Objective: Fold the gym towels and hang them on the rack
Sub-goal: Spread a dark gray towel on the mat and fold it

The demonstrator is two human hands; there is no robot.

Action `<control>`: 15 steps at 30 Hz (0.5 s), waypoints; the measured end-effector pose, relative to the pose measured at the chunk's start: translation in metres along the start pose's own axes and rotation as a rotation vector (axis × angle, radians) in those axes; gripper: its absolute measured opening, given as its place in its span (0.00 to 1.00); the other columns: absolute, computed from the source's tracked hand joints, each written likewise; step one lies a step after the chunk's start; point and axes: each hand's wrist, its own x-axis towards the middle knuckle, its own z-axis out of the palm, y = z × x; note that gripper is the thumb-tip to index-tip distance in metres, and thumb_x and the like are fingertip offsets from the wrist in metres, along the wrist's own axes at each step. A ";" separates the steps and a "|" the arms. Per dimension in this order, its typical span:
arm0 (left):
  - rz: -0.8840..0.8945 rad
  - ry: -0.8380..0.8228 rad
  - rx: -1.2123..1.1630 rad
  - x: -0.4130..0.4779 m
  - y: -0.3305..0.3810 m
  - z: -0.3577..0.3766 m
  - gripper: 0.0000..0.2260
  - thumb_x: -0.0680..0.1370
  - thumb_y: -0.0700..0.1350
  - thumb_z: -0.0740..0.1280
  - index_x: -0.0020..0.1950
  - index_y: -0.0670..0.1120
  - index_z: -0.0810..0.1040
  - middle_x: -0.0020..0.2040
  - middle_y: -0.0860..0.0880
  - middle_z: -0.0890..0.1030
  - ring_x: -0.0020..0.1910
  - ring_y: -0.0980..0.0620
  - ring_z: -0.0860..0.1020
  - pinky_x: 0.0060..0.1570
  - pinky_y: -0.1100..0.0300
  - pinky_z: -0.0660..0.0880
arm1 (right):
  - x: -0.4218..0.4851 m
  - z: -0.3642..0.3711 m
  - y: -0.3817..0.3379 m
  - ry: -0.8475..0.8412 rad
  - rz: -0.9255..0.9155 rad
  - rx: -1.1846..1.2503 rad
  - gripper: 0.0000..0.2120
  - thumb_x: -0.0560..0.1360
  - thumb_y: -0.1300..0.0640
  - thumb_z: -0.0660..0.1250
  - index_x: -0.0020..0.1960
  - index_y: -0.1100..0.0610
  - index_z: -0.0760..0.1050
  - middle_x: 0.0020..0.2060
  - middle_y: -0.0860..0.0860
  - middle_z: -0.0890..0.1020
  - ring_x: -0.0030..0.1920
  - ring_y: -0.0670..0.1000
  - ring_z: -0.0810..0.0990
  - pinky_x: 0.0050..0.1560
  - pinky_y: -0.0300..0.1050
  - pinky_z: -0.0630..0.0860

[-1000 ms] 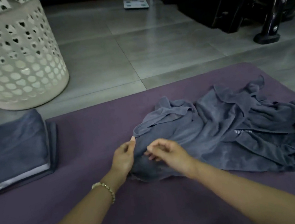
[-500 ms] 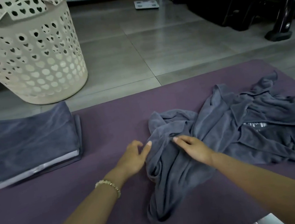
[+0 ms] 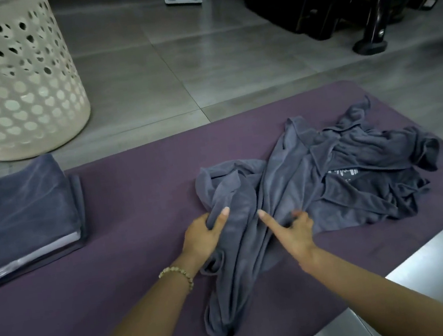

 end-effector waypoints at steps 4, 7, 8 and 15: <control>-0.020 -0.030 -0.099 -0.004 0.007 -0.006 0.24 0.71 0.68 0.61 0.37 0.46 0.74 0.32 0.53 0.78 0.34 0.53 0.77 0.36 0.60 0.73 | 0.001 0.006 -0.001 -0.058 0.329 0.291 0.62 0.51 0.31 0.77 0.73 0.61 0.56 0.68 0.56 0.69 0.66 0.57 0.70 0.68 0.56 0.69; -0.010 -0.023 -0.060 -0.006 0.020 -0.015 0.21 0.73 0.65 0.63 0.41 0.46 0.71 0.33 0.52 0.72 0.33 0.54 0.72 0.34 0.62 0.70 | 0.005 -0.003 -0.012 -0.189 0.353 0.362 0.49 0.58 0.36 0.78 0.70 0.60 0.66 0.65 0.55 0.74 0.63 0.56 0.74 0.62 0.51 0.73; -0.008 -0.042 -0.080 -0.006 0.024 -0.021 0.21 0.73 0.64 0.63 0.39 0.46 0.70 0.32 0.52 0.72 0.33 0.54 0.71 0.34 0.62 0.70 | 0.008 -0.005 -0.015 -0.236 0.339 0.364 0.42 0.61 0.39 0.77 0.67 0.60 0.69 0.64 0.54 0.76 0.61 0.54 0.75 0.60 0.50 0.74; -0.042 0.086 -0.346 0.001 0.067 -0.057 0.28 0.69 0.66 0.66 0.46 0.41 0.81 0.42 0.41 0.81 0.40 0.47 0.79 0.44 0.54 0.77 | 0.045 -0.067 -0.074 -0.270 0.082 0.465 0.19 0.75 0.49 0.69 0.59 0.61 0.76 0.57 0.54 0.81 0.52 0.51 0.80 0.56 0.48 0.75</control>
